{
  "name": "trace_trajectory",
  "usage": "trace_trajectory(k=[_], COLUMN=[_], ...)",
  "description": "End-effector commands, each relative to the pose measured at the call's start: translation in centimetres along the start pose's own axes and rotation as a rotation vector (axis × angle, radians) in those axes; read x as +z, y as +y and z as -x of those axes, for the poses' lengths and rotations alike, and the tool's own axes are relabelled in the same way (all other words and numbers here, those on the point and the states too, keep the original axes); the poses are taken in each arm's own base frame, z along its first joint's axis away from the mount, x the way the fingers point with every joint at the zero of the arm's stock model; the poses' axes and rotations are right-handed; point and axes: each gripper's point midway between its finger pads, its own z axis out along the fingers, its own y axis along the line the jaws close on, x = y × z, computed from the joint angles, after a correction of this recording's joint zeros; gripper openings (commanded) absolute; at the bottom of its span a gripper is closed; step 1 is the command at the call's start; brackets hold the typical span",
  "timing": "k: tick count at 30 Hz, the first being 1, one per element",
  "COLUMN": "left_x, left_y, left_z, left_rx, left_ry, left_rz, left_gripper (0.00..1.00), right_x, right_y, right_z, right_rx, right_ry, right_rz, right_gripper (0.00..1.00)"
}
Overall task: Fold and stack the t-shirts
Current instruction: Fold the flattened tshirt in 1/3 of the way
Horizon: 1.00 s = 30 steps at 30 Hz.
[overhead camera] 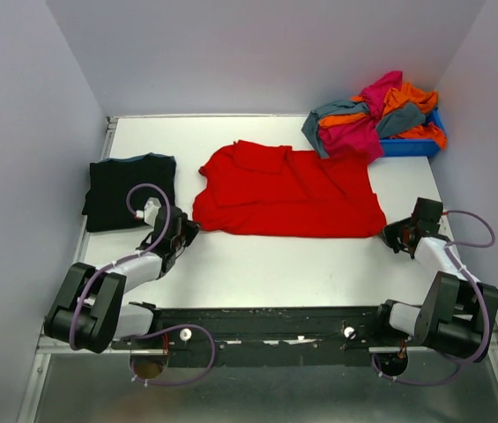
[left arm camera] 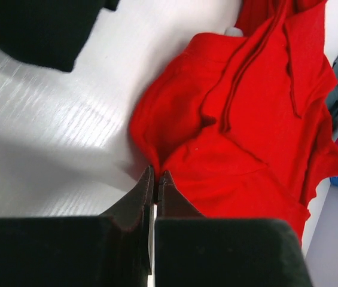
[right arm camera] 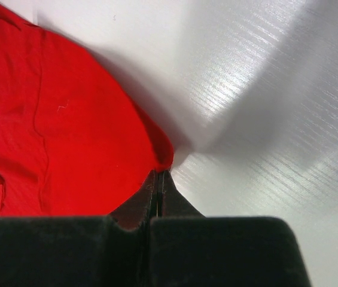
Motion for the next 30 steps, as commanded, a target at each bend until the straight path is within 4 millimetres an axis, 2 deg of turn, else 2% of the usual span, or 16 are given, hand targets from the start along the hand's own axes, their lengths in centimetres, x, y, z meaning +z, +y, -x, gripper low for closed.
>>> trace_trajectory(k=[1, 9, 12, 15, 16, 18, 21, 25, 30], left_x=[-0.1, -1.7, -2.0, -2.0, -2.0, -2.0, -2.1, -2.4, -2.4], left_y=[-1.1, 1.0, 2.0, 2.8, 3.0, 3.3, 3.8, 3.6, 3.5], left_z=[1.9, 4.9, 4.8, 3.7, 3.4, 2.7, 2.0, 1.9, 2.1], left_rx=[0.075, 0.107, 0.112, 0.113, 0.115, 0.124, 0.126, 0.112, 0.109], left_ry=[-0.055, -0.081, -0.067, -0.03, -0.018, 0.011, 0.034, 0.028, 0.017], left_rz=[0.018, 0.089, 0.106, 0.1, 0.098, 0.093, 0.087, 0.062, 0.058], left_gripper=[0.0, 0.0, 0.0, 0.0, 0.03, 0.21, 0.41, 0.49, 0.5], right_x=[-0.6, -1.6, -1.6, -1.6, -1.8, -1.9, -2.1, -2.3, -2.3], right_y=[-1.6, -3.6, -4.1, -4.2, -4.1, -4.4, -4.5, -4.3, -4.2], right_z=[0.2, 0.3, -0.1, -1.0, -1.3, -2.0, -2.3, -2.2, -2.1], right_rx=[-0.009, -0.018, -0.021, -0.024, -0.024, -0.018, -0.011, -0.014, -0.012], right_ry=[-0.033, -0.048, -0.035, 0.001, 0.011, 0.028, 0.025, 0.018, 0.015], right_rz=[-0.059, -0.146, -0.156, -0.138, -0.128, -0.12, -0.106, -0.094, -0.093], right_gripper=[0.01, 0.01, 0.01, 0.01, 0.01, 0.01, 0.01, 0.01, 0.01])
